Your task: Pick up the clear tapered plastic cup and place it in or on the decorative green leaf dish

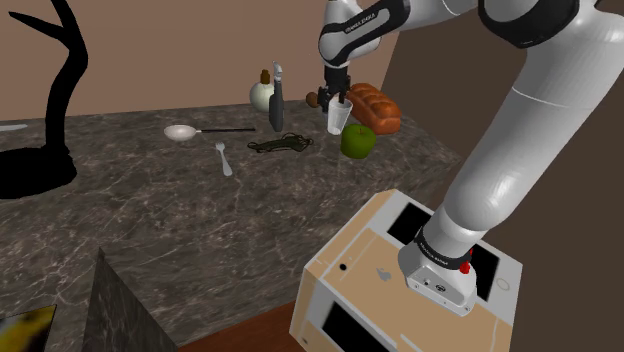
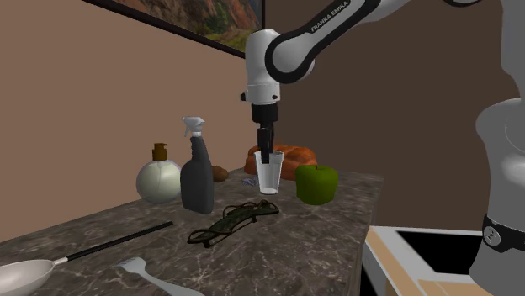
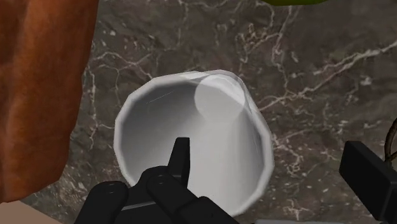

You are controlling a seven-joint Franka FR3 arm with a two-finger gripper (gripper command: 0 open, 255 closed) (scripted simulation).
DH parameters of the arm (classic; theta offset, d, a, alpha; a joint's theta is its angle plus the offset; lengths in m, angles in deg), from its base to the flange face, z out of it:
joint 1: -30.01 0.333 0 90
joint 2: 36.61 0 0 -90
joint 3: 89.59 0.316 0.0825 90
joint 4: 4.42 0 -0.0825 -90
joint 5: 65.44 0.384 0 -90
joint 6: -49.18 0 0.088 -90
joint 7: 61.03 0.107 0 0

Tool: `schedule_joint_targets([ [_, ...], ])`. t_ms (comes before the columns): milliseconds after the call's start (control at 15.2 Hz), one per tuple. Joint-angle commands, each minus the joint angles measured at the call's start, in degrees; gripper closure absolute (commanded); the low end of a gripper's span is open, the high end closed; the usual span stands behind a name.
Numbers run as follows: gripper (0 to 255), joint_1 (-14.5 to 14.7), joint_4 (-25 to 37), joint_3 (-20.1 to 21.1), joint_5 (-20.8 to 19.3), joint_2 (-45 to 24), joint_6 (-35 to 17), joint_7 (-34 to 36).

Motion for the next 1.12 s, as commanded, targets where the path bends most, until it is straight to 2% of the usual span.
schedule_joint_targets([
  [0, 0, -0.1, -0.4, -0.1, 0.0, -1.0, -1.5, 0.0],
  [198, 0, -0.3, -1.3, -0.2, -0.1, -2.0, -3.3, 0.0],
  [660, 0, -0.3, -1.3, -0.2, -0.1, -2.0, -3.3, 0.0],
  [726, 255, -0.3, -1.3, -0.2, -0.1, -2.0, -3.3, 0.0],
  [1056, 255, -0.3, -1.3, -0.2, -0.1, -2.0, -3.4, 0.0],
])
